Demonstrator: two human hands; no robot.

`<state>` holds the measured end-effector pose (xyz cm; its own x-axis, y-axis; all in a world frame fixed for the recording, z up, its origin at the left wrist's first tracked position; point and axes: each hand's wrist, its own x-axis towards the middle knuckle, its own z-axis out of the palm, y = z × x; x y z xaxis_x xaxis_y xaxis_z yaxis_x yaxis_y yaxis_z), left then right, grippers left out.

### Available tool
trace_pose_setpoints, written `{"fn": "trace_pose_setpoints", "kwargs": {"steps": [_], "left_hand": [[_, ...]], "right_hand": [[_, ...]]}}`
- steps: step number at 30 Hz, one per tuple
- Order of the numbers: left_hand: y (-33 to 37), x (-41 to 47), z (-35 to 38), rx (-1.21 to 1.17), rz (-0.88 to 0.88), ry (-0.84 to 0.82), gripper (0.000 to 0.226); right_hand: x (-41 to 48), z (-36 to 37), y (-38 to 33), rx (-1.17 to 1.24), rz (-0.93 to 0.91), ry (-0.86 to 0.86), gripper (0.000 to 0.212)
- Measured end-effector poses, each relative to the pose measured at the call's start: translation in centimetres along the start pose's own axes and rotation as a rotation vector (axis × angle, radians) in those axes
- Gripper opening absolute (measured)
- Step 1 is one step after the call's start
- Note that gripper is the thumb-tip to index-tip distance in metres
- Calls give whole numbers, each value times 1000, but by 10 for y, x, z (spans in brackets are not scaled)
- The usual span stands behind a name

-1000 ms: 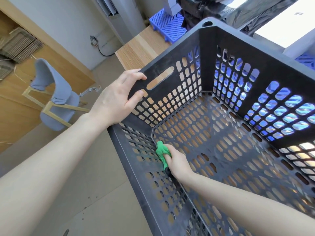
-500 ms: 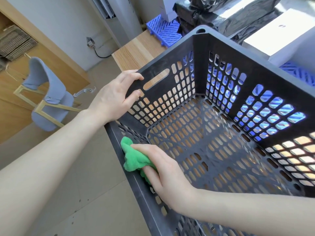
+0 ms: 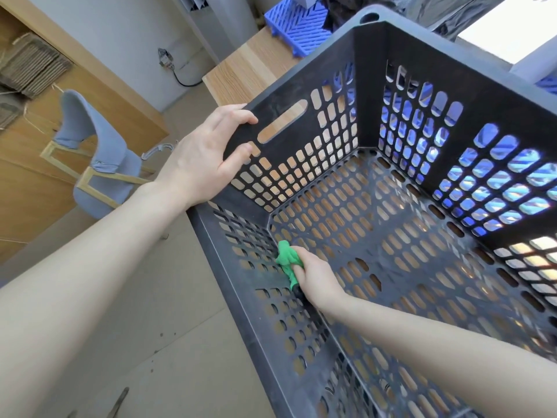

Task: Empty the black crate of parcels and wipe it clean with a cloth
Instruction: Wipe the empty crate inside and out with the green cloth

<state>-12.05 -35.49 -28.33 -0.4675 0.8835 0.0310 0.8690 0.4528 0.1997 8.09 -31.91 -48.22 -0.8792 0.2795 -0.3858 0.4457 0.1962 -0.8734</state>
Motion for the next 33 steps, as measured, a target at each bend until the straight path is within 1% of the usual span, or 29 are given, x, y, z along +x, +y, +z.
{"fn": "trace_pose_setpoints", "kwargs": {"steps": [2, 4, 7, 11, 16, 19, 21, 23, 25, 27, 30, 32, 33], "left_hand": [[1, -1, -1, -10, -3, 2, 39], [2, -1, -2, -10, -2, 5, 38], [3, -1, -3, -4, -1, 3, 37], [3, -1, -2, 10, 8, 11, 36], [3, -2, -3, 9, 21, 6, 38], [2, -2, -2, 17, 20, 9, 36], [1, -1, -2, 19, 17, 11, 36], [1, -1, -2, 16, 20, 6, 36], [1, -1, -1, 17, 21, 2, 36], [1, -1, -1, 17, 16, 1, 36], [1, -1, 0, 15, 14, 0, 36], [0, 0, 0, 8, 5, 2, 36], [0, 0, 0, 6, 4, 0, 37]], "right_hand": [[0, -1, 4, 52, 73, -3, 41], [-2, -3, 2, 77, 101, -7, 41], [-16, -6, -14, 94, 55, 46, 39], [-45, -16, -56, 123, -178, 110, 41], [-85, -36, -102, 183, -494, 111, 50], [-96, -42, -108, 194, -678, 107, 46], [-91, -40, -99, 158, -722, 101, 45], [-79, -33, -80, 114, -637, 100, 48], [-66, -25, -58, 65, -485, 91, 50], [-53, -19, -35, -1, -332, 51, 49], [-39, -11, -4, -137, -151, -35, 48], [-38, -6, 10, -145, -15, -65, 49], [-40, -3, 15, -131, 23, -64, 49]]}}
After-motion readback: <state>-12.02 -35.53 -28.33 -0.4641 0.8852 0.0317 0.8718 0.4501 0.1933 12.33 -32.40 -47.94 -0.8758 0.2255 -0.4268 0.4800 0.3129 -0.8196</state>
